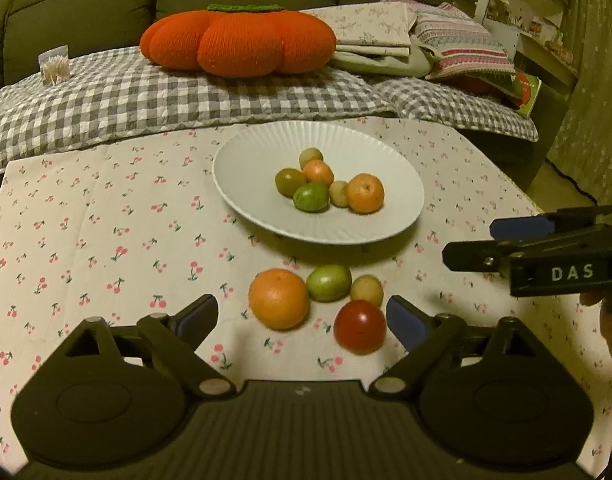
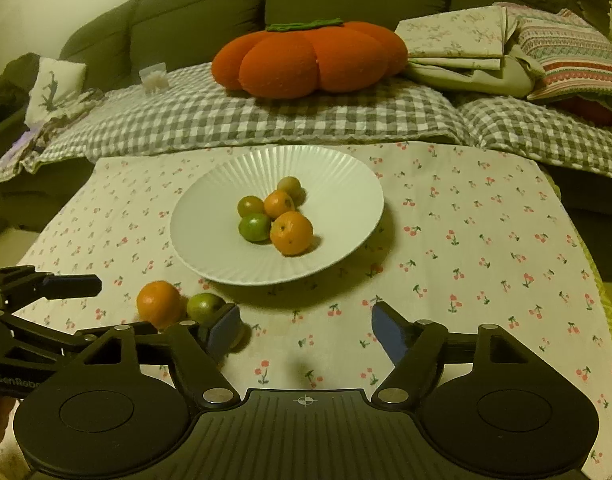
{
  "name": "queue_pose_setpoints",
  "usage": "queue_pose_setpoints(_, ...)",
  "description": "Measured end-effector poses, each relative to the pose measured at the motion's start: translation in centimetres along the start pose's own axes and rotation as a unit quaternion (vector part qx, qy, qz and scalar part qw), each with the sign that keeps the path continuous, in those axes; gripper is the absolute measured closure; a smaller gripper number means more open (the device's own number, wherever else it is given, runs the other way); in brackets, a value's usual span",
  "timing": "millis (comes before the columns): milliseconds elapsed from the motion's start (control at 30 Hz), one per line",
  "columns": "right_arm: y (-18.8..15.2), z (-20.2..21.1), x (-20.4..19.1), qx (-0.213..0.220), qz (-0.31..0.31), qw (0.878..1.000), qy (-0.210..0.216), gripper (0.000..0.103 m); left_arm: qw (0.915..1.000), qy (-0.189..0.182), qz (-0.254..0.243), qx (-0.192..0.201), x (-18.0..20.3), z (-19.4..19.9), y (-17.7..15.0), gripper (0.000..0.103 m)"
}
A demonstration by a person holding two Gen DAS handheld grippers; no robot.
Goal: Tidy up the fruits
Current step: 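Withdraw both open grippers from the plate toward the remaining fruits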
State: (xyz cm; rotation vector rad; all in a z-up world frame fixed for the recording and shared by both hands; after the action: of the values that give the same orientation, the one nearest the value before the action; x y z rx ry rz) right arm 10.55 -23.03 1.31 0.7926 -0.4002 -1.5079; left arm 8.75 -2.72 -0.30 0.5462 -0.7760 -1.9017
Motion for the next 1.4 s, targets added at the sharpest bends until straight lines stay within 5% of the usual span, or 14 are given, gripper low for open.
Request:
queue_pose_setpoints(533, -2.0, 1.0, -0.2, -0.006, 0.012, 1.000, -0.006, 0.015, 0.9998, 0.008, 0.000, -0.020, -0.5, 1.1, -2.9, 0.005)
queue_pose_setpoints(1400, -5.2, -1.9, 1.2, -0.038, 0.028, 0.998, -0.044, 0.013, 0.9984, 0.041, -0.016, -0.036, -1.6, -1.8, -5.1, 0.005)
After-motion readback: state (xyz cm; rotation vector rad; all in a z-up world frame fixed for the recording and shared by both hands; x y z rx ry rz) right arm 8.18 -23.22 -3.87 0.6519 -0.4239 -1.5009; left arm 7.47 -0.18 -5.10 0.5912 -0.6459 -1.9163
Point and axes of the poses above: each gripper's, at about its wrist camera, not at the fingertips, and z roughly against the way its jaws point, x to its right, y to its top, the point moved 1 cm from there along -z, roughly the way its jaws point, and after that the axes turned 12 degrees about -z, right-handed, at the moved point
